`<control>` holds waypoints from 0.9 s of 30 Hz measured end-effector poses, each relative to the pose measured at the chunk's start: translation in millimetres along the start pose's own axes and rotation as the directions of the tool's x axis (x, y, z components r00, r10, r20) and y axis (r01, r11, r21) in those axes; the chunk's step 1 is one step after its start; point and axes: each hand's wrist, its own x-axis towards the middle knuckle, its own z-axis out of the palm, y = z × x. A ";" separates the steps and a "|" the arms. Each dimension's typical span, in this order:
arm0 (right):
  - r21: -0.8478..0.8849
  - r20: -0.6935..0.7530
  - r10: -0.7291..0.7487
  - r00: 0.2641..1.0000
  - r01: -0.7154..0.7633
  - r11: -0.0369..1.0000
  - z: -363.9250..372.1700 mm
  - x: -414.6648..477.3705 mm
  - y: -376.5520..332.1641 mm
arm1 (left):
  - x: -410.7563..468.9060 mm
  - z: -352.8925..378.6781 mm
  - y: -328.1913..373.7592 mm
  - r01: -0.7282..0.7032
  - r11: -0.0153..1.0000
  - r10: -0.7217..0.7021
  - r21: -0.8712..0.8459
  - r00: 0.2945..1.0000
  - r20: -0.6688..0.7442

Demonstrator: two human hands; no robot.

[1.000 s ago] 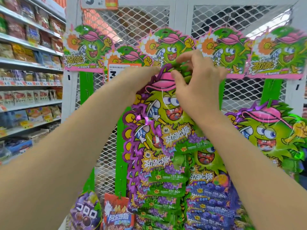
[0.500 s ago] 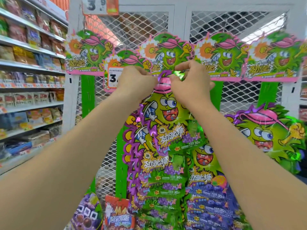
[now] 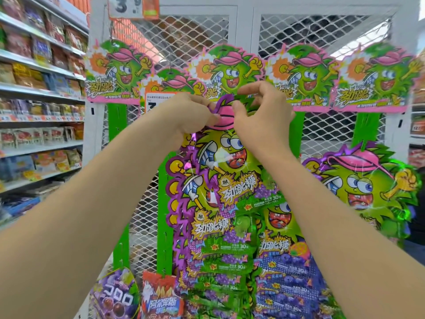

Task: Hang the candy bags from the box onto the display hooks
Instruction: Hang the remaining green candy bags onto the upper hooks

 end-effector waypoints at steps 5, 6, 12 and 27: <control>0.051 0.041 -0.050 0.998 0.047 0.998 5.5 -3.5 -3.7 | -2.4 -5.8 -1.0 0.042 0.998 -0.042 -0.051 0.999 0.003; 0.055 0.046 -0.062 0.997 0.060 0.997 6.7 -3.7 -4.8 | -4.2 -6.3 -0.1 0.042 0.998 -0.042 -0.039 0.999 0.009; -0.018 -0.005 -0.042 0.999 0.042 0.999 8.0 -6.3 -6.9 | -10.7 -9.7 4.2 -0.008 0.998 0.008 0.063 1.000 0.004; -0.057 0.014 -0.099 0.995 0.099 0.993 1.5 -7.6 -2.8 | -7.8 -1.9 2.5 -0.054 0.986 0.052 0.159 0.999 0.016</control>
